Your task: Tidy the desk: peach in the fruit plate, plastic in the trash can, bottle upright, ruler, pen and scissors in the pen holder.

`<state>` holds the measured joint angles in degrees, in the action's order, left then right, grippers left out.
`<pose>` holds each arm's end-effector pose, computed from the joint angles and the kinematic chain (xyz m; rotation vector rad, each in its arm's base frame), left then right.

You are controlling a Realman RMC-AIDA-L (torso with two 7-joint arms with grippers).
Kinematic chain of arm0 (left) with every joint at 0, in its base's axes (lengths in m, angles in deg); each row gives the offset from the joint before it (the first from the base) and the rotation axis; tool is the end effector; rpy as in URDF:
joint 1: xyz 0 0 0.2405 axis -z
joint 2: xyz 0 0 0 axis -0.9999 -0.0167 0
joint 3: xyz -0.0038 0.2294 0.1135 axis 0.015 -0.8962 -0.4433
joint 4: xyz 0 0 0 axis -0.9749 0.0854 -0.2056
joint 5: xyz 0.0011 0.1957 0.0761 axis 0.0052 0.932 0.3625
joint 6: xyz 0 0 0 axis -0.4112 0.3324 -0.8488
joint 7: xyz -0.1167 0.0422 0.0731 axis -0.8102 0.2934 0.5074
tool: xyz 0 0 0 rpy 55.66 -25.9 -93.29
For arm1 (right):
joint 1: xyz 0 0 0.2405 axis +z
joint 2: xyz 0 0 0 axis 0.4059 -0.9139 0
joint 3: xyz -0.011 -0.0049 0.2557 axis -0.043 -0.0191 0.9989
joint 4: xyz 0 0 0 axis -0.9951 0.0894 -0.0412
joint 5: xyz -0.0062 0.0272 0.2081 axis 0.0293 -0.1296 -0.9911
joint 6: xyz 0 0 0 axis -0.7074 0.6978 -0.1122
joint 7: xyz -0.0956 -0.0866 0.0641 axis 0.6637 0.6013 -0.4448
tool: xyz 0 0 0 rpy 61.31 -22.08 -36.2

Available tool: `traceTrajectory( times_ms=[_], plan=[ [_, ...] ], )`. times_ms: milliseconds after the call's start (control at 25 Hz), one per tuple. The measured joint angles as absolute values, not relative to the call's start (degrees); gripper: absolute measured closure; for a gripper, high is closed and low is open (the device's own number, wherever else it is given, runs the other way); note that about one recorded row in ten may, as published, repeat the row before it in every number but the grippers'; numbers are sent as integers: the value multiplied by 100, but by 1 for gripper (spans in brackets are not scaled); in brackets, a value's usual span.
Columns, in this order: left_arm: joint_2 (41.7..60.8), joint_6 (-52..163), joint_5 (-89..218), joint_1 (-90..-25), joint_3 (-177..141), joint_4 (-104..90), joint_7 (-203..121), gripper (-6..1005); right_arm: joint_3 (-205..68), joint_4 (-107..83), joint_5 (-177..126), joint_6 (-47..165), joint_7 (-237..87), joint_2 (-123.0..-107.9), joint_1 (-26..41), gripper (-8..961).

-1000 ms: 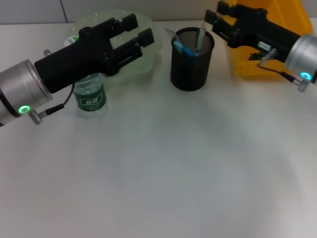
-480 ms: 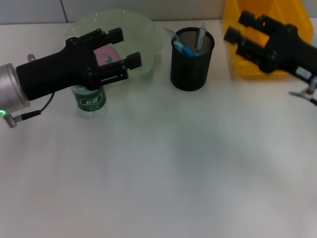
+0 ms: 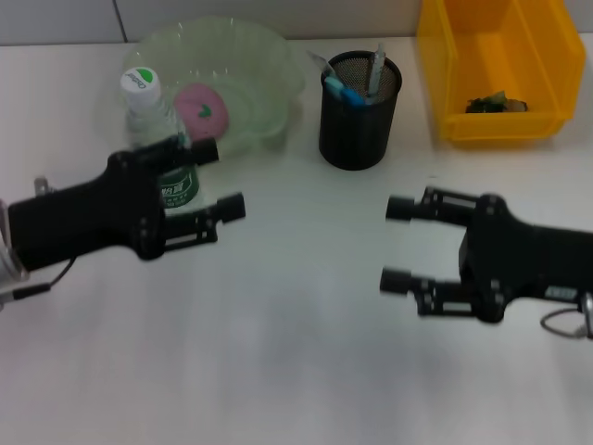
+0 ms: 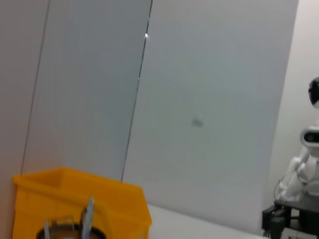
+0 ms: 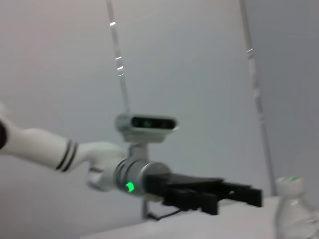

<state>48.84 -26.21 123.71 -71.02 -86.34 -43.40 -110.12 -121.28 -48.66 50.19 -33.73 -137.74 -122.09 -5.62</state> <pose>-0.2538 0.2933 0.0148 -2.6321 -0.4320 -1.0774 0.2423 0.2616 -0.0095 -2.7928 0.2618 1.1149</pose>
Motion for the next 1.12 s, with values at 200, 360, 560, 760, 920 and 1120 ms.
traceTrajectory(
  times_ms=[200,360,560,760,920,1120],
  plan=[
    [4919,-2707,12645,-7297,-8632,-4308,-10806,195,-12135,-4809,5330,-3447,-13679,-12219,-508,193],
    [5016,-2816,12874,-7495,-8629,-4300,-10536,196,-12138,-4651,5309,-3475,-13413,-12230,-465,193],
    [5042,-2885,12994,-7565,-8629,-4298,-10507,197,-12137,-4433,5264,-3451,-13338,-12232,-322,193],
    [5041,-2900,13009,-7581,-8611,-4246,-10504,197,-12134,-4373,5264,-3432,-13307,-12232,-241,193],
    [5043,-2896,13012,-7570,-8540,-4237,-10475,197,-12119,-4365,5263,-3350,-13306,-12225,-192,193],
    [5050,-2898,13012,-7573,-8490,-4234,-10438,197,-12132,-4314,5270,-3244,-13303,-12223,-131,193]
  ],
)
